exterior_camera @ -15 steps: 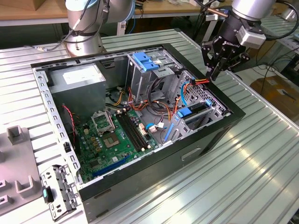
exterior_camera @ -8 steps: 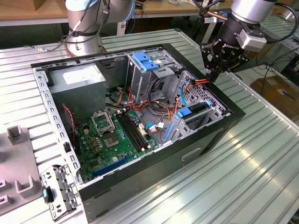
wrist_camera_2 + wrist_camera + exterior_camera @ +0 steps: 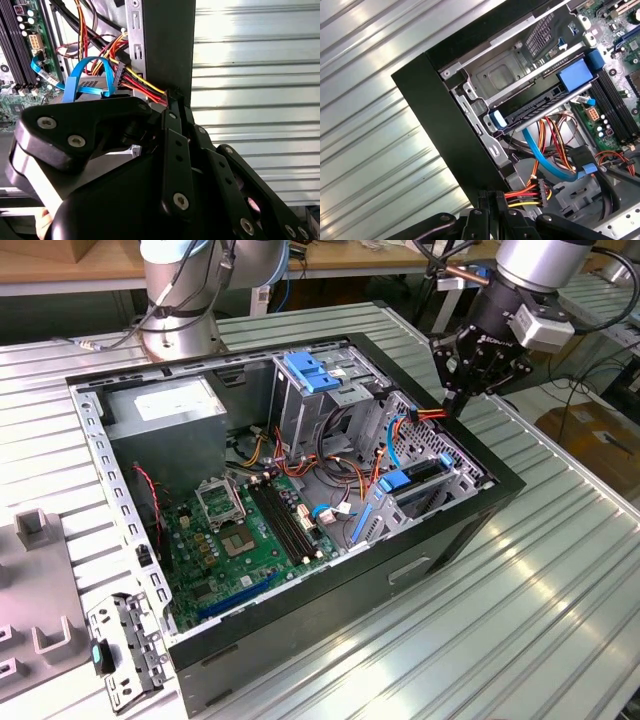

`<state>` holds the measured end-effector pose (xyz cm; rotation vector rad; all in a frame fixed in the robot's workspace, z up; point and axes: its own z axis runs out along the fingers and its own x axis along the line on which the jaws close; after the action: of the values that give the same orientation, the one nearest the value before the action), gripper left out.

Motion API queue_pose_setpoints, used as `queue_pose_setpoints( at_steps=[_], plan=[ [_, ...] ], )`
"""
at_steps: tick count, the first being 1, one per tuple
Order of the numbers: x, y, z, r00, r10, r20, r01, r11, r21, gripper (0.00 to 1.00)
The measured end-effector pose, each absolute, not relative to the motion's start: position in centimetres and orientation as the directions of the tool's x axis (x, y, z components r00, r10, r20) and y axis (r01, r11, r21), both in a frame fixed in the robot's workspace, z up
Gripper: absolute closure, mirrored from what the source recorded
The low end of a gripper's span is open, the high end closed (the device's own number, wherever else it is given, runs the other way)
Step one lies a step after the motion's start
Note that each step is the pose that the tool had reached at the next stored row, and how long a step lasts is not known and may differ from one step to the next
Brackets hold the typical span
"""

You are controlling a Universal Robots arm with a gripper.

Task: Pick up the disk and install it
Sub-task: 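Insert the first disk wire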

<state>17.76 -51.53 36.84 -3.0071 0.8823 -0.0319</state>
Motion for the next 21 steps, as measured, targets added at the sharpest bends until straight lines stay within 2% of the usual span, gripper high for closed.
queue_pose_setpoints(
  at_steps=[21],
  plan=[
    [16.3,-51.6,37.2,0.831,-0.556,0.017,-0.556,-0.831,-0.013,0.84]
  ],
)
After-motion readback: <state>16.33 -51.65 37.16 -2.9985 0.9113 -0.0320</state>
